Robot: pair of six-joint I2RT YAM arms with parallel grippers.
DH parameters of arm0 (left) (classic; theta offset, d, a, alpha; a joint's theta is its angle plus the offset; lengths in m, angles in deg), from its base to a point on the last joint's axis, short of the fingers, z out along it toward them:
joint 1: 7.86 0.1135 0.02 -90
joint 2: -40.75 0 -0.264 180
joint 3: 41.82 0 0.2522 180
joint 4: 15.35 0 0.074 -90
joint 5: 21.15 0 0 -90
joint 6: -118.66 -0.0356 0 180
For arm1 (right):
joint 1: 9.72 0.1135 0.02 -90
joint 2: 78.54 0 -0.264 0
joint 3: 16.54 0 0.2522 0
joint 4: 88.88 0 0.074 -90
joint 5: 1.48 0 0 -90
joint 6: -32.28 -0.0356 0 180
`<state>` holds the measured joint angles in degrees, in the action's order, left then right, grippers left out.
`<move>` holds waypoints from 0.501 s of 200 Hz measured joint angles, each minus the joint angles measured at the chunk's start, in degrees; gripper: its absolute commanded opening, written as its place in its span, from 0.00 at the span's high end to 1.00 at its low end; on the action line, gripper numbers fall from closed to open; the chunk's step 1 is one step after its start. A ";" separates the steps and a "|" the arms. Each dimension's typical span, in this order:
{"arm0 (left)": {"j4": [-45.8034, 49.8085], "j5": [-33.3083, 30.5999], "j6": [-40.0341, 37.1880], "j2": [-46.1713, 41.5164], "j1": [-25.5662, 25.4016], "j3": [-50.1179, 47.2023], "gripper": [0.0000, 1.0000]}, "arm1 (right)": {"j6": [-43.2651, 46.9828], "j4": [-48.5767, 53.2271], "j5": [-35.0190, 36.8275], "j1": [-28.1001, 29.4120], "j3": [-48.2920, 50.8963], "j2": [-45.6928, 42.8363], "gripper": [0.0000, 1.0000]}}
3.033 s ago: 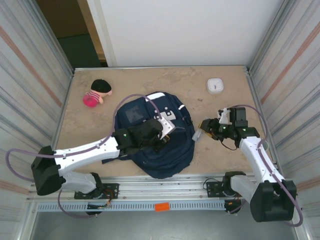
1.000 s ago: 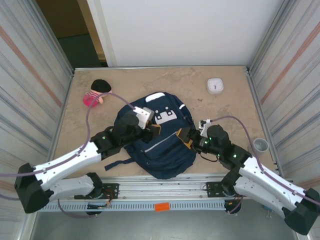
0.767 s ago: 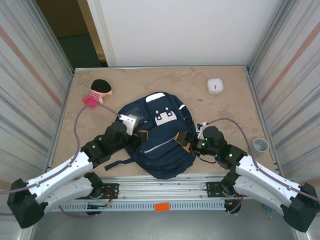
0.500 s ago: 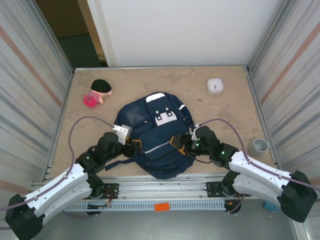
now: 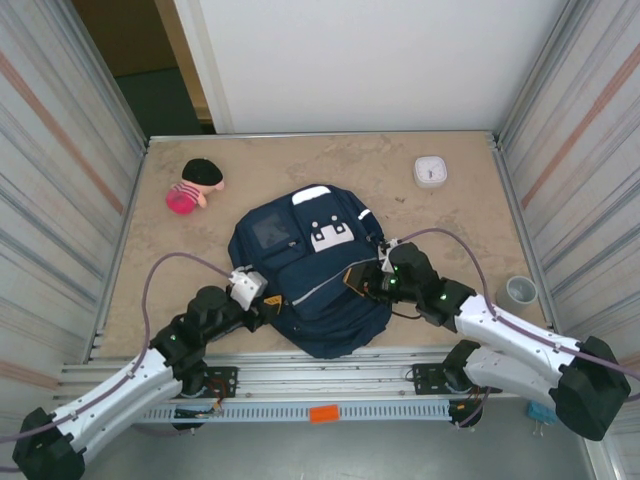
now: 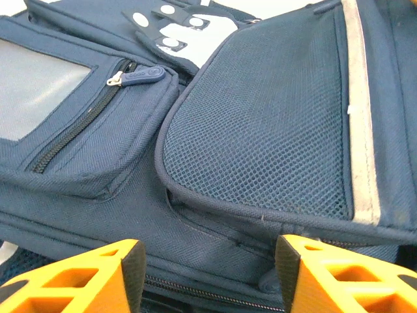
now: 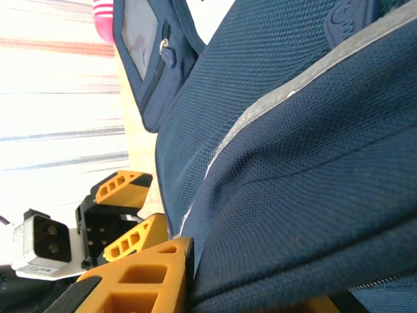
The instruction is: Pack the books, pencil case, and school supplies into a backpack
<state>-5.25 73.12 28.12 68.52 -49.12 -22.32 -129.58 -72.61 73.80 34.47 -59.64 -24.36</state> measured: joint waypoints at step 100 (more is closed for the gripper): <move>-10.86 6.47 -10.19 20.41 -5.44 1.31 0.54 | 1.66 3.41 -0.09 -1.92 -0.13 -0.81 0.82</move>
<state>-16.11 79.59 17.94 88.94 -54.56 -21.01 -127.92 -69.20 73.72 32.54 -59.77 -25.17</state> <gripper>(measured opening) 0.504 0.183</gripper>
